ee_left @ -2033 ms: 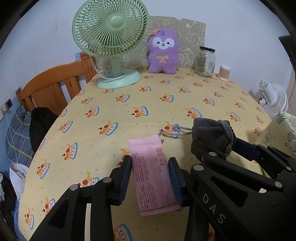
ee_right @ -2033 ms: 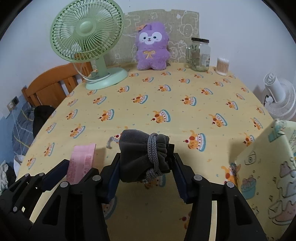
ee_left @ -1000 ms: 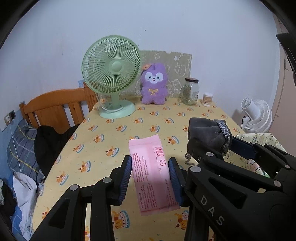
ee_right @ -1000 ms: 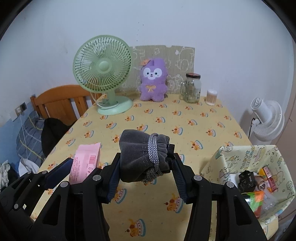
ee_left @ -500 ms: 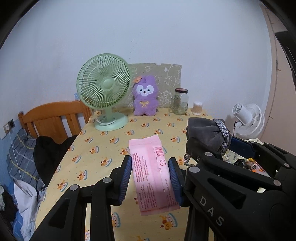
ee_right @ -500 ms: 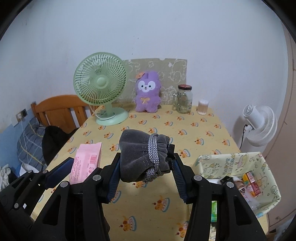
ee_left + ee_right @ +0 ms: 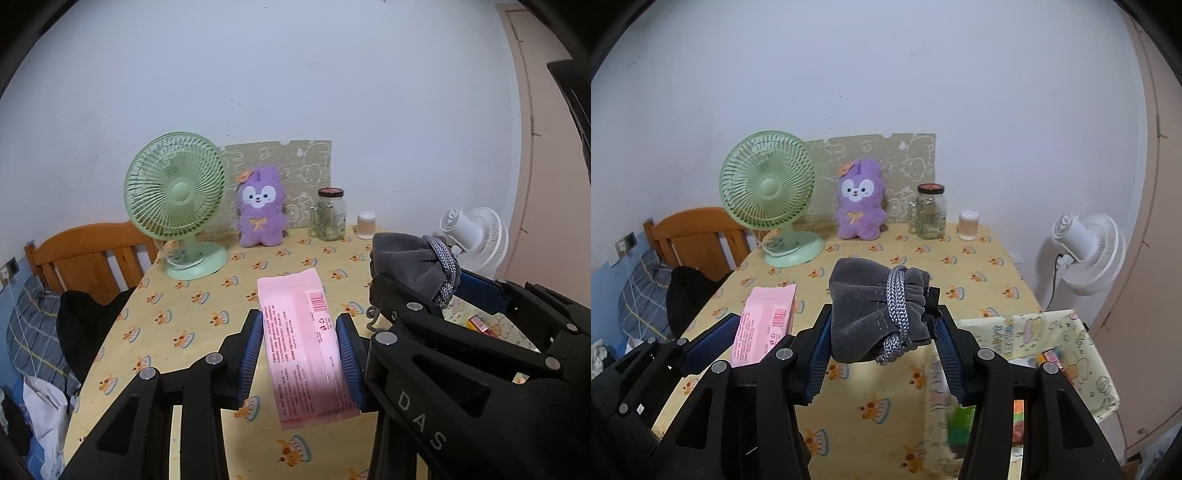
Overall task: Organize soft objects
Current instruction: 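Lift and carry the pink packet and grey pouch with both grippers toward the gift box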
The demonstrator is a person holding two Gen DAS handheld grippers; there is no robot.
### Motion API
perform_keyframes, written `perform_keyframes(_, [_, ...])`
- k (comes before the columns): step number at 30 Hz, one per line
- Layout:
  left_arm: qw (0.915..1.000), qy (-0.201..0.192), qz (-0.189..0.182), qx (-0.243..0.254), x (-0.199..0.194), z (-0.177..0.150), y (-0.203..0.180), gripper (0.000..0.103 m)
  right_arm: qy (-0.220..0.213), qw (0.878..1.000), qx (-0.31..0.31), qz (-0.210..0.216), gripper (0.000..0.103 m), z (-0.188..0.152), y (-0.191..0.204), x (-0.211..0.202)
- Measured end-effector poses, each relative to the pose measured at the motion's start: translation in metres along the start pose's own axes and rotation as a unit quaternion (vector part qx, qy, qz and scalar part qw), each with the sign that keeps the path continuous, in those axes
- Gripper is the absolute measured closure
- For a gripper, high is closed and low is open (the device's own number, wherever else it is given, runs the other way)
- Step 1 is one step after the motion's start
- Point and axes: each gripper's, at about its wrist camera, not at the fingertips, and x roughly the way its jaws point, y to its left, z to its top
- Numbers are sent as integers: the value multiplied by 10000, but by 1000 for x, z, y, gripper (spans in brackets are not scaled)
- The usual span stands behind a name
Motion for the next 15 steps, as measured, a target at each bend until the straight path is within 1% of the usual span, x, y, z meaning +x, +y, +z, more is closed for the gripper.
perform_keyframes(15, [9987, -78, -425, 279, 7, 8, -50, 62, -111, 9990, 239, -373, 48, -1, -54, -12])
